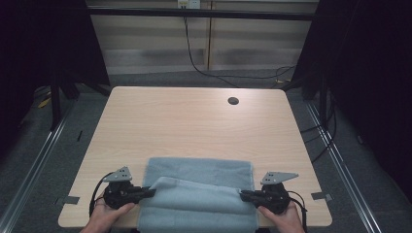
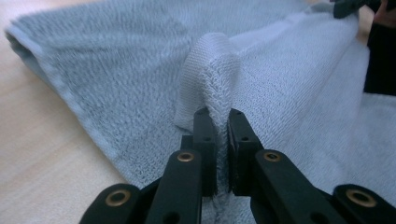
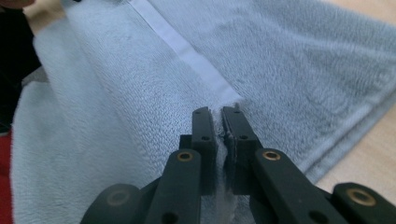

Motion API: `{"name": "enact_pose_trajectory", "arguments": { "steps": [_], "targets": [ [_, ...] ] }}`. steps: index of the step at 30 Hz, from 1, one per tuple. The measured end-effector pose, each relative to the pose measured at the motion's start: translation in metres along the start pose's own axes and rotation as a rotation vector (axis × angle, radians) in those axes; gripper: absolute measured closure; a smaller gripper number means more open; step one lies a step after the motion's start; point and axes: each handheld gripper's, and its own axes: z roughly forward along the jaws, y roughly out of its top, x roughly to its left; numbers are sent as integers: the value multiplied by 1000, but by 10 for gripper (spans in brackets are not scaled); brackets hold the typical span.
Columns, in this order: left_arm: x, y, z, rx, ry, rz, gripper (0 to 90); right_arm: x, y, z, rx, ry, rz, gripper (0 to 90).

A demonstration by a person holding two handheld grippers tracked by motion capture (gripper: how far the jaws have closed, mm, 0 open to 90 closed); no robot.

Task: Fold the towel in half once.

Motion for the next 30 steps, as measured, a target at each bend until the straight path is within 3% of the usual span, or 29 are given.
{"name": "enact_pose_trajectory", "arguments": {
  "steps": [4,6,10,13,15,16,20,30],
  "targets": [
    [4,-1,6,32,30,38,838,-3,-4,8,7,-44,-4,842],
    [6,0,8,31,27,26,839,-2,-3,13,26,-55,-16,842],
    [19,5,13,12,35,-13,841,-13,3,20,8,-69,2,843],
    [30,12,20,-6,48,-8,841,-25,12,26,3,-80,8,843],
    [39,19,23,0,50,13,842,-32,21,31,8,-112,-22,843],
    [43,23,24,0,71,23,842,-36,26,35,15,-119,-25,843],
    [67,37,31,-13,104,-16,841,-53,47,50,19,-131,-15,843],
    [100,70,57,-41,182,-13,842,-90,79,70,10,-200,26,844]
  ]
}}
